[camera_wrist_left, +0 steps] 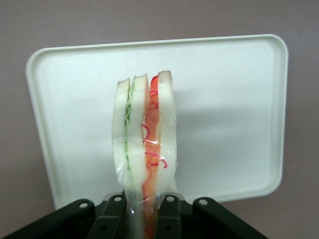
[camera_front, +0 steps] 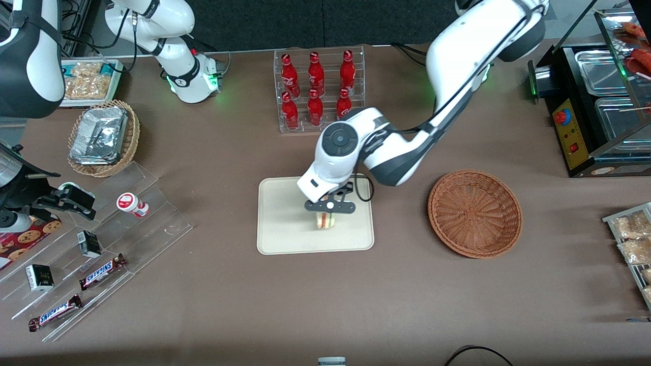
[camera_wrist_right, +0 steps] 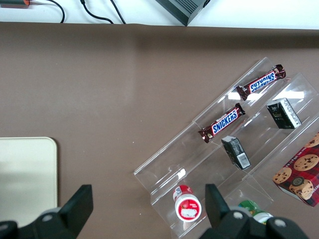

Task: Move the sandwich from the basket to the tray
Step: 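Carry the sandwich with the left gripper over the cream tray, then lower the sandwich onto the tray and open the left gripper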

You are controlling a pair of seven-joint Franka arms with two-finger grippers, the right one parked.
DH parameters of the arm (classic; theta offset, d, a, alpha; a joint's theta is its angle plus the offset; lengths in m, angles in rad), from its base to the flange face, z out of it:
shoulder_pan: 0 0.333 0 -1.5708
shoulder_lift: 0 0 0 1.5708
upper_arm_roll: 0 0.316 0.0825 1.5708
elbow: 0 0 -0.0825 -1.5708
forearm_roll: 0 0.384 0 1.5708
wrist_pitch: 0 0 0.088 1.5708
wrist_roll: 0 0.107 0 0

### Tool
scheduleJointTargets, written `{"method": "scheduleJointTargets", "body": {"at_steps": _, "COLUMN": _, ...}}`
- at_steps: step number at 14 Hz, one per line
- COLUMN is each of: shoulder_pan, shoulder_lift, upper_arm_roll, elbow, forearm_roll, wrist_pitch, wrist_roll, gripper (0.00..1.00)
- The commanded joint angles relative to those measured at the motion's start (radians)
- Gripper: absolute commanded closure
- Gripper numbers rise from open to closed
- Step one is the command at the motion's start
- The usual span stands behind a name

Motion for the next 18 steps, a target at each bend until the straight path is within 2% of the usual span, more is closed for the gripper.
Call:
{"method": "scheduleJointTargets", "body": {"at_steps": 1, "shoulder_pan": -0.09, "shoulder_lift": 0.053, "upper_arm_roll": 0.073, "elbow": 0.048, "forearm_roll": 0.023, "wrist_pitch": 0.043, "wrist_roll": -0.053, "gripper": 0.88}}
{"method": "scheduleJointTargets", "body": {"at_steps": 5, "shoulder_pan": -0.103, "shoulder_lift": 0.123, "upper_arm_roll": 0.081, "elbow": 0.048, "forearm_roll": 0.026, "wrist_pitch": 0.117, "wrist_roll": -0.056, "gripper": 0.8}}
{"method": "scheduleJointTargets", "body": {"at_steps": 7, "shoulder_pan": -0.104, "shoulder_lift": 0.149, "upper_arm_roll": 0.081, "elbow": 0.046, "forearm_roll": 0.065, "wrist_pitch": 0.139, "wrist_roll": -0.057, "gripper": 0.73}}
{"method": "scheduleJointTargets", "body": {"at_steps": 8, "shoulder_pan": -0.104, "shoulder_lift": 0.154, "upper_arm_roll": 0.081, "elbow": 0.044, "forearm_roll": 0.082, "wrist_pitch": 0.139, "wrist_roll": -0.057, "gripper": 0.65}}
{"method": "scheduleJointTargets", "body": {"at_steps": 9, "shoulder_pan": -0.104, "shoulder_lift": 0.156, "upper_arm_roll": 0.081, "elbow": 0.046, "forearm_roll": 0.082, "wrist_pitch": 0.139, "wrist_roll": -0.057, "gripper": 0.5}}
{"method": "scheduleJointTargets", "body": {"at_steps": 10, "shoulder_pan": -0.104, "shoulder_lift": 0.153, "upper_arm_roll": 0.081, "elbow": 0.048, "forearm_roll": 0.084, "wrist_pitch": 0.139, "wrist_roll": -0.057, "gripper": 0.2}}
{"method": "scheduleJointTargets", "body": {"at_steps": 11, "shoulder_pan": -0.104, "shoulder_lift": 0.147, "upper_arm_roll": 0.081, "elbow": 0.048, "forearm_roll": 0.084, "wrist_pitch": 0.139, "wrist_roll": -0.059, "gripper": 0.01}}
{"method": "scheduleJointTargets", "body": {"at_steps": 13, "shoulder_pan": -0.095, "shoulder_lift": 0.11, "upper_arm_roll": 0.08, "elbow": 0.057, "forearm_roll": 0.078, "wrist_pitch": 0.126, "wrist_roll": -0.097, "gripper": 0.0}}
{"method": "scheduleJointTargets", "body": {"at_steps": 16, "shoulder_pan": -0.063, "shoulder_lift": 0.006, "upper_arm_roll": 0.074, "elbow": 0.081, "forearm_roll": 0.07, "wrist_pitch": 0.006, "wrist_roll": -0.09, "gripper": 0.0}}
{"method": "scheduleJointTargets", "body": {"at_steps": 17, "shoulder_pan": -0.023, "shoulder_lift": -0.023, "upper_arm_roll": 0.066, "elbow": 0.1, "forearm_roll": 0.04, "wrist_pitch": -0.046, "wrist_roll": -0.085, "gripper": 0.0}}
{"method": "scheduleJointTargets", "body": {"at_steps": 18, "shoulder_pan": 0.018, "shoulder_lift": -0.068, "upper_arm_roll": 0.049, "elbow": 0.109, "forearm_roll": -0.021, "wrist_pitch": -0.091, "wrist_roll": -0.058, "gripper": 0.0}}
